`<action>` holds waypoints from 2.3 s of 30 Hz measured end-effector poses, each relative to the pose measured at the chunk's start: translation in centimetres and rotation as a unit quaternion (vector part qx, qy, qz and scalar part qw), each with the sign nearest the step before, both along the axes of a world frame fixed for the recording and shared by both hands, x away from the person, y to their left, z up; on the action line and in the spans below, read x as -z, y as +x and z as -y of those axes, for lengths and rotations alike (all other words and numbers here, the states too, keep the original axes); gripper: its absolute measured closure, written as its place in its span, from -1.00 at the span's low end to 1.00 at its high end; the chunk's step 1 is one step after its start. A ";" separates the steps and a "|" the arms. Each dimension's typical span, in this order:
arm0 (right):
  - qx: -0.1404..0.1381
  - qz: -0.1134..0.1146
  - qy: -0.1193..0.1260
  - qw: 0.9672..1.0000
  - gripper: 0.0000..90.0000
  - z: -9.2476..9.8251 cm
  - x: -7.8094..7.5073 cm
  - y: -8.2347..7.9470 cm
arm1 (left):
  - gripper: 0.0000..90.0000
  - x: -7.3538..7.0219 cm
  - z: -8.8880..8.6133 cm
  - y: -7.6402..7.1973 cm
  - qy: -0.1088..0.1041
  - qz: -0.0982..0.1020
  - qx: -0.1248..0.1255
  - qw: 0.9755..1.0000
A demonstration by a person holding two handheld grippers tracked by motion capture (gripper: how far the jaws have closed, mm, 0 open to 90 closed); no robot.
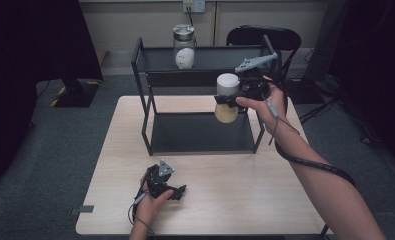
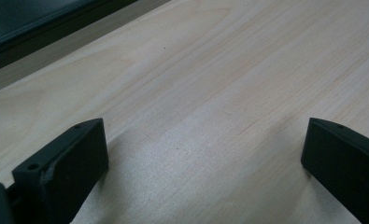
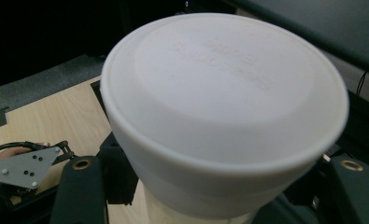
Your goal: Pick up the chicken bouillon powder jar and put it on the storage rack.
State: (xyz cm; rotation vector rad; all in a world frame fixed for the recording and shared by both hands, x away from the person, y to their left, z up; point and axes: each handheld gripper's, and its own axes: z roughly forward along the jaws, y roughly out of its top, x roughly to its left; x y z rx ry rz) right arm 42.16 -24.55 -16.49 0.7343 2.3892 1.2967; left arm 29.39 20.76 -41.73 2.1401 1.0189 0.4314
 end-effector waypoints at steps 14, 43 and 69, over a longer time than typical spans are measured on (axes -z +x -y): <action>0.015 0.012 0.004 1.000 -0.22 -0.4 -2.9 0.4 | -1.00 0.0 0.0 0.0 0.000 0.001 0.000 1.000; 0.017 0.016 0.005 1.000 -0.22 -1.7 -8.9 0.8 | -1.00 0.0 0.0 0.0 0.000 0.000 0.000 1.000; 0.049 0.010 0.021 0.999 -0.22 -2.7 -11.5 3.8 | -1.00 0.0 0.0 0.0 0.000 0.001 0.000 1.000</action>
